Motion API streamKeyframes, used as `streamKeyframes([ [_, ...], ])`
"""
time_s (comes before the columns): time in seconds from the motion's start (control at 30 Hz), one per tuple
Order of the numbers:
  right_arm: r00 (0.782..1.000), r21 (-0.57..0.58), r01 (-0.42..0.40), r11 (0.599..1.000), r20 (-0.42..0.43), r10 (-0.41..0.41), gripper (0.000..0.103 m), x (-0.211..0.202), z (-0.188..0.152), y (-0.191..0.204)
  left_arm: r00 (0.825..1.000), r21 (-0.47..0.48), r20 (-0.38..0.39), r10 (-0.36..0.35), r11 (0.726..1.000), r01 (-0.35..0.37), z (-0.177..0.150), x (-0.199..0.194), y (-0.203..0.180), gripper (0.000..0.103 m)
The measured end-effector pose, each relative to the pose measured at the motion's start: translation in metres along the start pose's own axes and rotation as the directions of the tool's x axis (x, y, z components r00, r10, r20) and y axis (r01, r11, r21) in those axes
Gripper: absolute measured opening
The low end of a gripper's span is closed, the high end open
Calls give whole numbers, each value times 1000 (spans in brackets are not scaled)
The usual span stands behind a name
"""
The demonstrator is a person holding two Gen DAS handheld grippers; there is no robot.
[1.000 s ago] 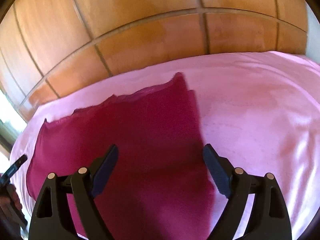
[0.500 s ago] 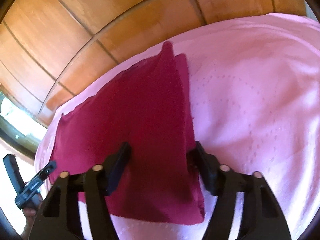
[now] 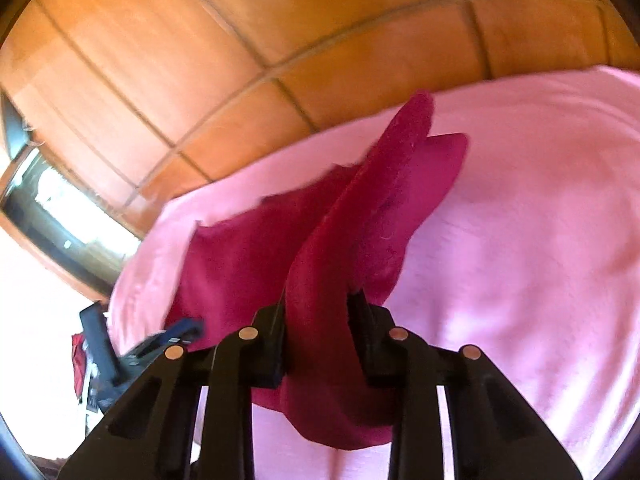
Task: Fold small clothes
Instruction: 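Grasp the maroon sweater's edge with the right tool and lift it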
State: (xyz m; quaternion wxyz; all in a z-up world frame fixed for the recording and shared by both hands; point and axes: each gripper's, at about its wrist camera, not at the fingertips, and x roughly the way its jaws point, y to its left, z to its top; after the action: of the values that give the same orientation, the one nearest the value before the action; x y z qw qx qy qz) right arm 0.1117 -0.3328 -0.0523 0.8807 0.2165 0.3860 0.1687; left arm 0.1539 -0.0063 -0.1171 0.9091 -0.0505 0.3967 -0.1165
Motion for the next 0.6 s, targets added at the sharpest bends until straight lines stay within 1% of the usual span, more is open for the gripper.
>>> streamKeyframes([
  [0.2, 997, -92, -75, 993, -17, 74, 24, 16, 10, 58, 999, -10, 3, -32, 999, 32, 0, -3, 6, 52],
  [0.33, 991, -154, -128, 980, -58, 121, 24, 42, 10, 103, 998, -30, 4, -68, 997, 68, 0, -6, 13, 52],
  [0.4, 988, -183, -145, 972, -83, 131, 24, 57, 8, 121, 996, -50, 10, -93, 994, 93, 1, -11, 22, 49],
  [0.5, 982, -226, -163, 960, -128, 137, 24, 81, -3, 148, 986, -150, 40, -165, 974, 169, 1, -27, 53, 49],
  [0.6, 979, -278, -163, 947, -164, 120, 24, 101, -18, 169, 965, -286, 79, -249, 922, 262, -3, -45, 102, 49],
])
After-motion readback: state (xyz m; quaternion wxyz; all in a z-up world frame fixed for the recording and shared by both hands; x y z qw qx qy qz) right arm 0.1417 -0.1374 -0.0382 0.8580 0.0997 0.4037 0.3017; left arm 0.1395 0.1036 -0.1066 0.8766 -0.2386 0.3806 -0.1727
